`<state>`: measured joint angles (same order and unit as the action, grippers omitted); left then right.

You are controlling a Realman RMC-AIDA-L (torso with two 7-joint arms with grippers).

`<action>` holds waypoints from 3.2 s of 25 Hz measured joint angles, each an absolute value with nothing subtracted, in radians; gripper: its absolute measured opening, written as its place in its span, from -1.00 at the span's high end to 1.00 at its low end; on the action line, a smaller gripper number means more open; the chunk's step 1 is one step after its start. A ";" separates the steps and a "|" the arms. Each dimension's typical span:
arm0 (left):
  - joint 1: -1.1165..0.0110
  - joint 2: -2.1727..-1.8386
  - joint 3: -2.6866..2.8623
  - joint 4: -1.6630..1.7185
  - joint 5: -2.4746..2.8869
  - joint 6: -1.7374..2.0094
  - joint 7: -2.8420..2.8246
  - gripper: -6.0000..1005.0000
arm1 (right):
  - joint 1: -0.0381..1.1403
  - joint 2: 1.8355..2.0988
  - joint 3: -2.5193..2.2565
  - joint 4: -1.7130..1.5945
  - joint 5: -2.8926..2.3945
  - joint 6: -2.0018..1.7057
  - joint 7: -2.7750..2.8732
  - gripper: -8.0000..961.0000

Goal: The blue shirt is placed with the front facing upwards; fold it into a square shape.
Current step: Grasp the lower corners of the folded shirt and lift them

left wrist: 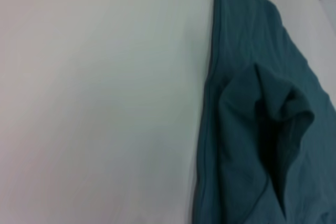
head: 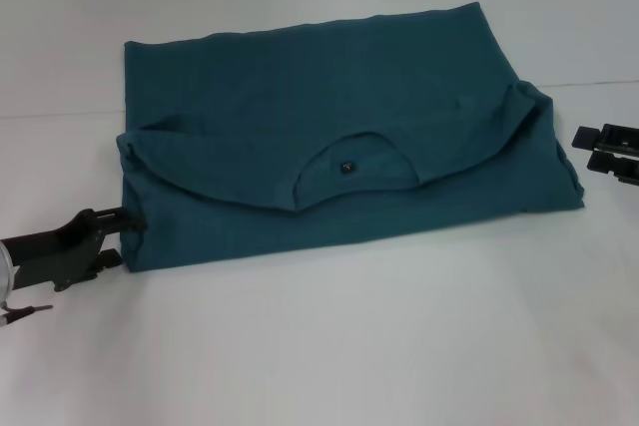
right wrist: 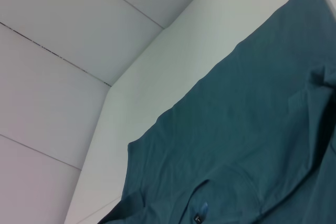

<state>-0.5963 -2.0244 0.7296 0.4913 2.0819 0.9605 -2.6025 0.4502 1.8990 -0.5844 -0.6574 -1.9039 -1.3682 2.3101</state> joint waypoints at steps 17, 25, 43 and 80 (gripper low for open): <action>-0.644 -2.024 0.770 0.462 2.099 0.963 -2.599 -0.25 | 0.453 1.899 -0.584 -0.658 -1.905 -1.368 2.310 -0.27; -0.623 -2.025 0.763 0.493 2.097 0.973 -2.617 -0.22 | 0.453 1.899 -0.583 -0.658 -1.905 -1.367 2.310 -0.26; -0.611 -2.031 0.768 0.499 2.094 1.011 -2.631 -0.17 | 0.451 1.899 -0.583 -0.658 -1.905 -1.367 2.310 -0.25; -0.679 -2.017 0.810 0.488 2.180 0.970 -2.683 0.46 | 0.449 1.899 -0.557 -0.658 -1.904 -1.369 2.310 -0.23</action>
